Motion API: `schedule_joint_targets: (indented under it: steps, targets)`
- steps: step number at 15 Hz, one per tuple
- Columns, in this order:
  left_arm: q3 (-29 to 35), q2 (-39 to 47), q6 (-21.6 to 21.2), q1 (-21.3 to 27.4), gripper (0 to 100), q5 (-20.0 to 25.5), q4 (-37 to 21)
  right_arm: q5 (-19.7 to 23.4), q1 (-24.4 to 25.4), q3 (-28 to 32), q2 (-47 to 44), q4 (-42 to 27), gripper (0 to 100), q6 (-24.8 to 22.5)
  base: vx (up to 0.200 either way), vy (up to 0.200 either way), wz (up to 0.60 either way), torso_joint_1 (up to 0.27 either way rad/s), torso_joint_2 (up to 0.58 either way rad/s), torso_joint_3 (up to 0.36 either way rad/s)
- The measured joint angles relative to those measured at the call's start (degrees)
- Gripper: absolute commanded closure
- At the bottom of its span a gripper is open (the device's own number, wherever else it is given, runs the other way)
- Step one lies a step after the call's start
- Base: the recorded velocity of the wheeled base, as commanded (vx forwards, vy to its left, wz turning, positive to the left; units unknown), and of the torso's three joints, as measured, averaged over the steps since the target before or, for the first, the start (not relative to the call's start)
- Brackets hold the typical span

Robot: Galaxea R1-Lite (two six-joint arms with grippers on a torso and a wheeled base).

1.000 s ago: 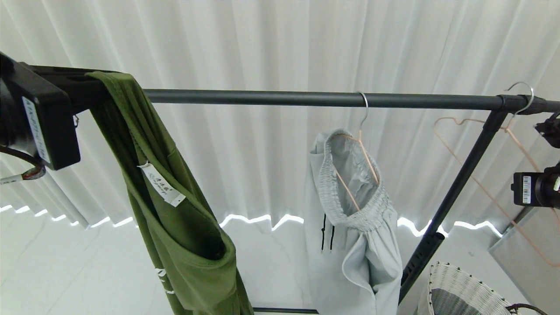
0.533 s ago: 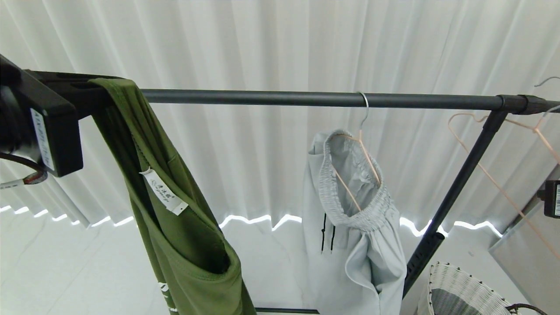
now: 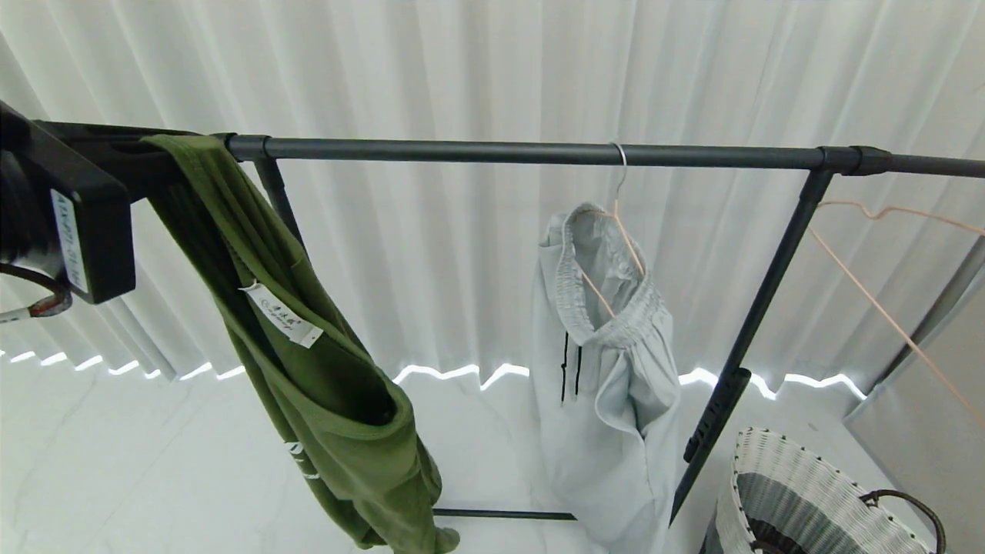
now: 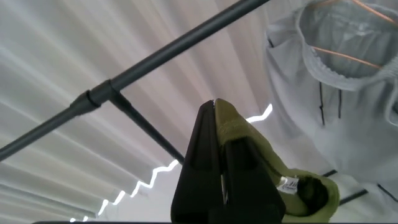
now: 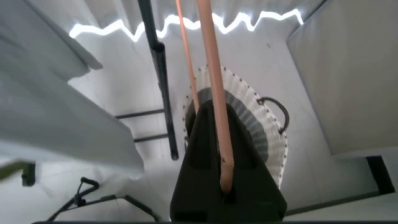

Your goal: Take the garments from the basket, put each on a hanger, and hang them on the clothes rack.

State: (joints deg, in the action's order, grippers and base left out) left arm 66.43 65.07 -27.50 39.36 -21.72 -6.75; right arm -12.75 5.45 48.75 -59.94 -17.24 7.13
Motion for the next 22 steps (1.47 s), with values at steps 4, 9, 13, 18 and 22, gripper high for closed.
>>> schedule_joint_targets:
  steps: [4,9,13,18,22]
  targets:
    - [-0.13,-0.02,0.0,0.02,100,0.02,0.0,0.22,0.0,-0.73,1.51,-0.02,100,-0.18,-0.2,0.0,0.0,0.0,0.0,0.005]
    - [-1.49,0.06,0.0,-0.15,100,-0.26,0.02,1.01,2.04,-0.41,2.19,0.0,100,-0.46,0.0,0.0,0.0,0.0,0.0,0.0]
    - [-0.77,2.04,0.44,-1.19,100,-2.94,0.0,2.24,12.24,0.12,3.06,0.02,100,-0.56,0.0,0.0,0.0,0.0,0.0,0.0]
    - [1.13,5.16,3.63,-1.3,100,-4.68,0.63,2.68,34.71,3.04,2.84,0.11,100,-0.18,0.0,0.0,0.0,0.0,0.0,0.0]
    - [3.8,8.63,10.92,-1.33,100,-5.58,0.68,2.77,49.62,5.66,-0.06,0.09,100,0.41,0.0,0.0,0.0,0.0,0.0,0.0]
